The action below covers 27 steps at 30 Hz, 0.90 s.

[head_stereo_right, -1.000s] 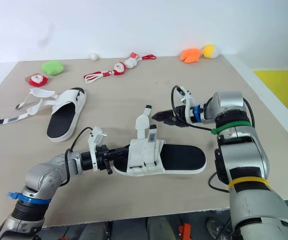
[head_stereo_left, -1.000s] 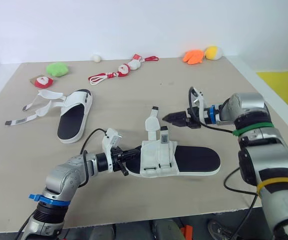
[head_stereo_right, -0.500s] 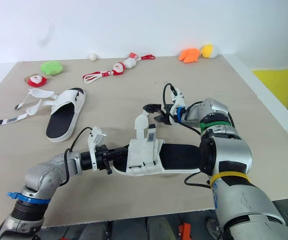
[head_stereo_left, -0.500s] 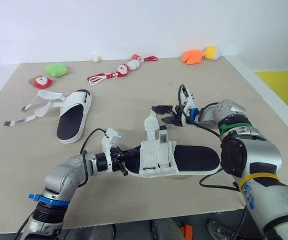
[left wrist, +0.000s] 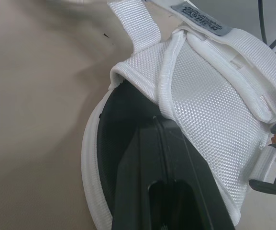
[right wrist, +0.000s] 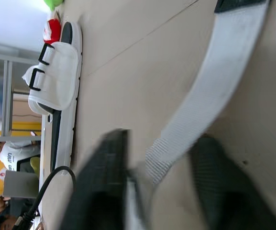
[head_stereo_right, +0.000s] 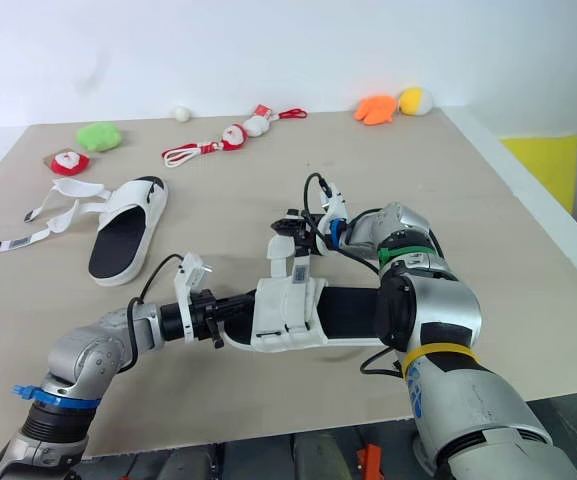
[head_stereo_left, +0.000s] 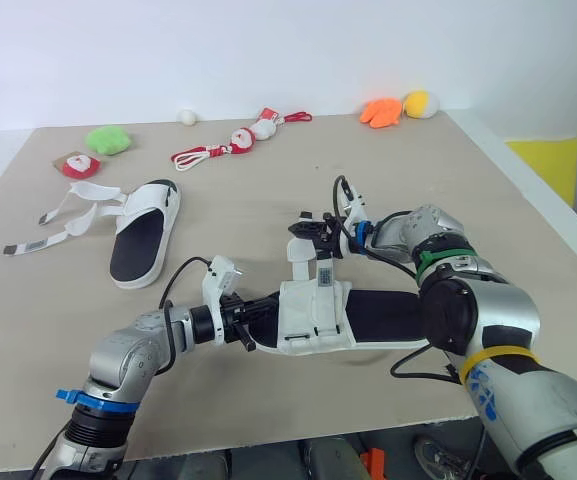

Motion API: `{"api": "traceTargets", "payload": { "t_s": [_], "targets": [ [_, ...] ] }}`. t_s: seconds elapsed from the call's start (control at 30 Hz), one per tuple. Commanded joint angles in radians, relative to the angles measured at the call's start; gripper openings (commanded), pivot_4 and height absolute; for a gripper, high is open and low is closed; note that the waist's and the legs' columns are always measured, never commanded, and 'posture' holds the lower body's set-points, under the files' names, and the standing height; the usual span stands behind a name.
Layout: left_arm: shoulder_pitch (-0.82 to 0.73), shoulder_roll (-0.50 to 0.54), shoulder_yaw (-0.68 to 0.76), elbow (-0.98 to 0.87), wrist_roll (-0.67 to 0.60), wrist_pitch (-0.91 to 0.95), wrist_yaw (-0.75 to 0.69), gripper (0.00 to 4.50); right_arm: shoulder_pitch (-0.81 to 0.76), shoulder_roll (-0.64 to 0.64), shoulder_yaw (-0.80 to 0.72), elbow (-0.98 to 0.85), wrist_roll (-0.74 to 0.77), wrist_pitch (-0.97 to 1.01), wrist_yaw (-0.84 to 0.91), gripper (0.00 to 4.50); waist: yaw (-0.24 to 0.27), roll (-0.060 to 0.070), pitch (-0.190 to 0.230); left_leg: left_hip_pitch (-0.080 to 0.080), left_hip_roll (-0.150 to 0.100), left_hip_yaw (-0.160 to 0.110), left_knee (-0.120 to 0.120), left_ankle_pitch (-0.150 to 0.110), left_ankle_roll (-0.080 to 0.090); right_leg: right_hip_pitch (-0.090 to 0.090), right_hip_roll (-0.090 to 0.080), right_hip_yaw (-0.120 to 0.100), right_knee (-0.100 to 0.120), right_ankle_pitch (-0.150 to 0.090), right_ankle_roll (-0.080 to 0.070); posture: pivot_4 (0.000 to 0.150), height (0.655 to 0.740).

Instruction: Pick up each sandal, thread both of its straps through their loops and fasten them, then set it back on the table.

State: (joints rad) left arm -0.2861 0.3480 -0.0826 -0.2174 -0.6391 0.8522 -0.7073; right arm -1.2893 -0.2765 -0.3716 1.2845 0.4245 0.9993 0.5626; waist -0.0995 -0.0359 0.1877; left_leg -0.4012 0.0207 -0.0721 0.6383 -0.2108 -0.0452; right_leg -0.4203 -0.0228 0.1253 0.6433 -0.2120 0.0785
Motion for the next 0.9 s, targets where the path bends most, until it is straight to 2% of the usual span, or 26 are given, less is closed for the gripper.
{"api": "traceTargets", "payload": {
  "t_s": [0.03, 0.23, 0.43, 0.5, 0.57, 0.7, 0.8, 0.9],
  "targets": [
    [0.019, -0.002, -0.019, 0.001, 0.01, 0.015, 0.018, 0.0, -0.028, 0.0, -0.008, -0.008, -0.005, -0.012, 0.016, 0.05, 0.0, 0.0, 0.0, 0.0, 0.0, 0.0, 0.0, 0.0, 0.0, 0.0, 0.0, 0.0, 0.0, 0.0, 0.0, 0.15, 0.74],
    [0.02, -0.004, -0.019, 0.0, 0.01, 0.016, 0.021, 0.0, -0.03, 0.003, 0.044, -0.035, -0.046, -0.071, 0.097, 0.01, 0.0, 0.0, 0.0, 0.0, 0.0, 0.0, 0.0, 0.0, 0.0, 0.0, 0.0, 0.0, 0.0, 0.0, 0.0, 0.15, 0.74],
    [0.02, -0.007, -0.018, 0.001, 0.011, 0.016, 0.022, 0.0, -0.003, -0.002, 0.207, -0.154, -0.137, -0.228, 0.365, 0.01, 0.0, 0.0, 0.0, 0.0, 0.0, 0.0, 0.0, 0.0, 0.0, 0.0, 0.0, 0.0, 0.0, 0.0, 0.0, 0.15, 0.74],
    [0.02, -0.007, -0.018, 0.001, 0.011, 0.016, 0.022, 0.0, 0.032, -0.009, 0.266, -0.275, -0.14, -0.269, 0.473, 0.01, 0.0, 0.0, 0.0, 0.0, 0.0, -0.001, 0.0, 0.0, 0.0, 0.0, 0.0, 0.0, 0.0, 0.0, 0.001, 0.15, 0.74],
    [0.02, -0.006, -0.018, 0.001, 0.01, 0.018, 0.022, 0.0, 0.092, -0.014, 0.311, -0.477, -0.113, -0.286, 0.561, 0.01, 0.0, 0.001, 0.001, 0.0, 0.0, -0.001, 0.0, 0.0, 0.0, 0.0, 0.0, -0.001, 0.0, 0.0, 0.001, 0.15, 0.74],
    [0.019, -0.005, -0.018, 0.004, 0.011, 0.018, 0.019, 0.0, 0.235, -0.029, 0.396, -0.808, -0.101, -0.347, 0.633, 0.01, 0.001, 0.003, 0.001, -0.001, 0.0, -0.003, 0.0, 0.0, -0.001, -0.001, 0.0, -0.002, 0.001, -0.001, 0.004, 0.15, 0.74],
    [0.015, -0.003, -0.02, 0.009, 0.013, 0.017, 0.014, 0.0, 0.406, -0.052, 0.47, -1.07, -0.128, -0.638, 0.732, 0.01, 0.006, 0.004, 0.0, -0.001, 0.001, -0.006, -0.001, -0.001, -0.002, 0.0, 0.0, -0.005, 0.001, -0.003, 0.007, 0.15, 0.74],
    [0.012, -0.002, -0.019, 0.012, 0.014, 0.018, 0.013, 0.0, 0.499, -0.065, 0.516, -1.163, -0.175, -0.914, 0.768, 0.01, 0.006, 0.004, 0.0, -0.002, 0.001, -0.007, -0.001, -0.001, -0.003, 0.0, 0.0, -0.006, 0.001, -0.004, 0.008, 0.15, 0.74]
  ]
}}
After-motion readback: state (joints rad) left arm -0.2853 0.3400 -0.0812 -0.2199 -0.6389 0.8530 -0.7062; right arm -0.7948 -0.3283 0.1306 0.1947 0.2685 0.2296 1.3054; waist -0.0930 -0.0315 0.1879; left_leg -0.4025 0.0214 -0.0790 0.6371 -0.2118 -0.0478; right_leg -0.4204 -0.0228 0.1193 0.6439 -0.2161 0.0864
